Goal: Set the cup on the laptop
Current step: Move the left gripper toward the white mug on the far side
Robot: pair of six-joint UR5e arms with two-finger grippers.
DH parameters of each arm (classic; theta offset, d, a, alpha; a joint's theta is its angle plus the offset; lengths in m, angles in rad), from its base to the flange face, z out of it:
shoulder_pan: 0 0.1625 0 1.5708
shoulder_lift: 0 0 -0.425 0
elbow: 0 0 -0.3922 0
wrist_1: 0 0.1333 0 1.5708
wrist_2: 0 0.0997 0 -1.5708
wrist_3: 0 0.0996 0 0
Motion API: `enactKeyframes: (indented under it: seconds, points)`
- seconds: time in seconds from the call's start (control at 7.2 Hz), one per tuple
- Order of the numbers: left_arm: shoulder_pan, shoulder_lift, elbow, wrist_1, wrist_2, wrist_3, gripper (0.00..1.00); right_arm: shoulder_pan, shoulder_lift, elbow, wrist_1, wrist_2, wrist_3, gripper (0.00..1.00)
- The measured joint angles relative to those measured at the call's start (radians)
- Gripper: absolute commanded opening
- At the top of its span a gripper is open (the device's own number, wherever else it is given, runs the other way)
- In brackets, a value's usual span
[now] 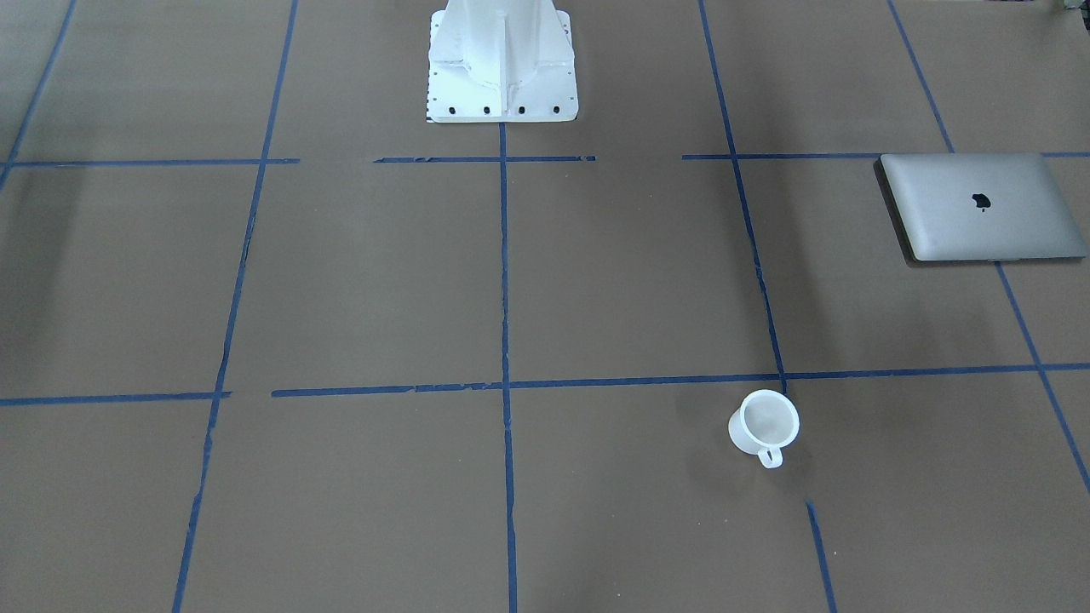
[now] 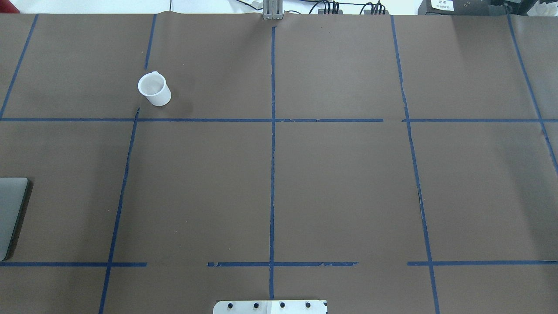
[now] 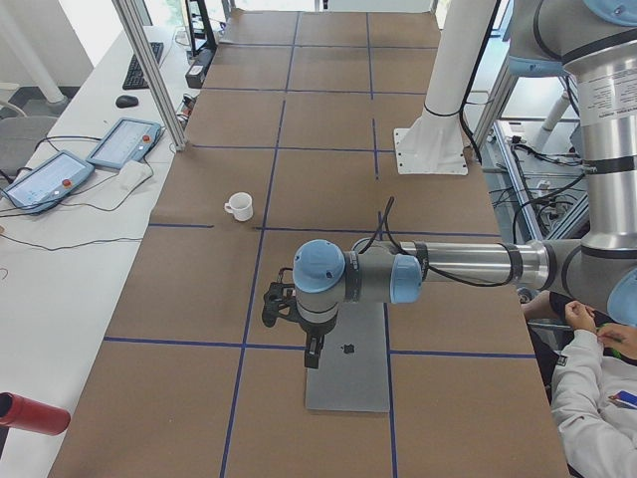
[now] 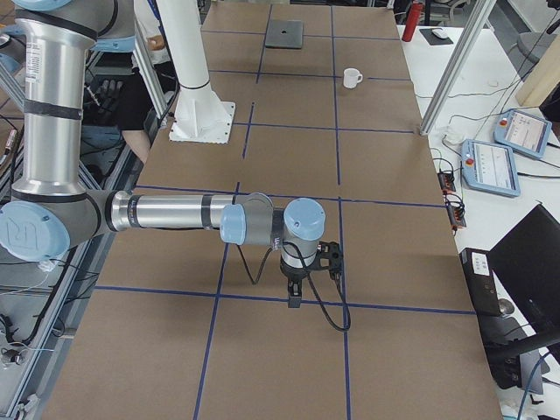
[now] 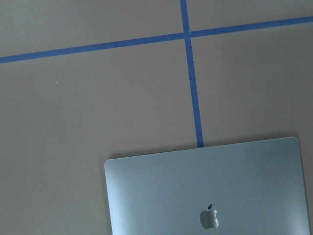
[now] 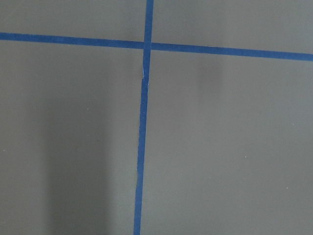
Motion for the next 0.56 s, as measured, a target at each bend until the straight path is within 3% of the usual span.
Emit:
enactKeyframes:
  seconds: [0.56]
  points:
    - [0.001, -0.004, 0.001, -0.01, 0.0, 0.002, 1.0, 0.0, 0.0, 0.0, 0.0, 0.0, 0.0, 1.0]
